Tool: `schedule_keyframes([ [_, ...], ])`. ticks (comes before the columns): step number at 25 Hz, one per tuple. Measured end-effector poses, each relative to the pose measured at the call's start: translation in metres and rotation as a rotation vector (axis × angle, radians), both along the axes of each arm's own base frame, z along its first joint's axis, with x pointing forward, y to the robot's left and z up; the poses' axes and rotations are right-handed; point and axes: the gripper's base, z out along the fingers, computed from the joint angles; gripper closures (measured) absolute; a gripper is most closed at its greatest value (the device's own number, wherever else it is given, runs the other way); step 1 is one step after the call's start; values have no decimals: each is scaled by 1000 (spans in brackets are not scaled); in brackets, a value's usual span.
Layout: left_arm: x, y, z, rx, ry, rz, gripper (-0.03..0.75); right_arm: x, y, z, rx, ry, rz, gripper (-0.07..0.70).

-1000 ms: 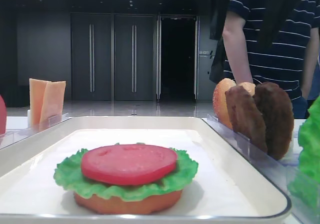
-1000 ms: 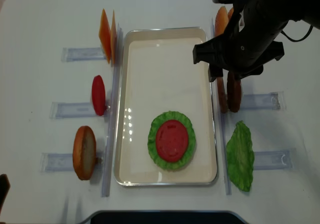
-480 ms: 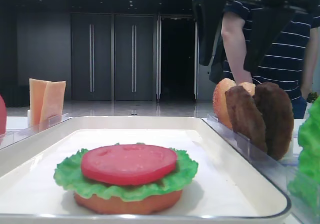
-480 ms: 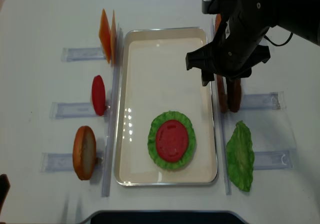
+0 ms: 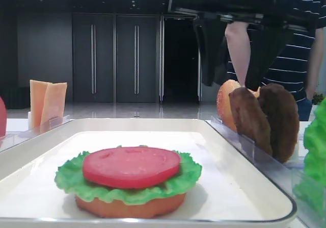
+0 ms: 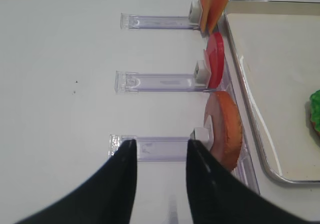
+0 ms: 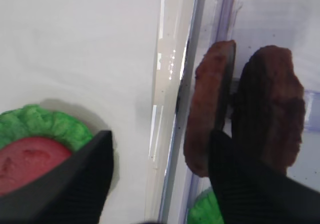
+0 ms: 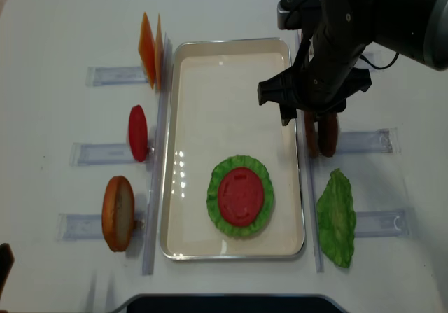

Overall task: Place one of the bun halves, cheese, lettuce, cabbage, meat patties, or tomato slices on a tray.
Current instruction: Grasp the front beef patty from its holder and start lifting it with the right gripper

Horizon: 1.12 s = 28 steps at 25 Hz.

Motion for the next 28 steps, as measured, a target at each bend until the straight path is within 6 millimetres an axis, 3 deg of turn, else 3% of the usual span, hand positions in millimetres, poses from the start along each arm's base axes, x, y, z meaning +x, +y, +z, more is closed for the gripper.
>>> schedule_keyframes([
  [28,0,0,0,0,0,0,450,5,-4,-6,-66,-23,25,202],
])
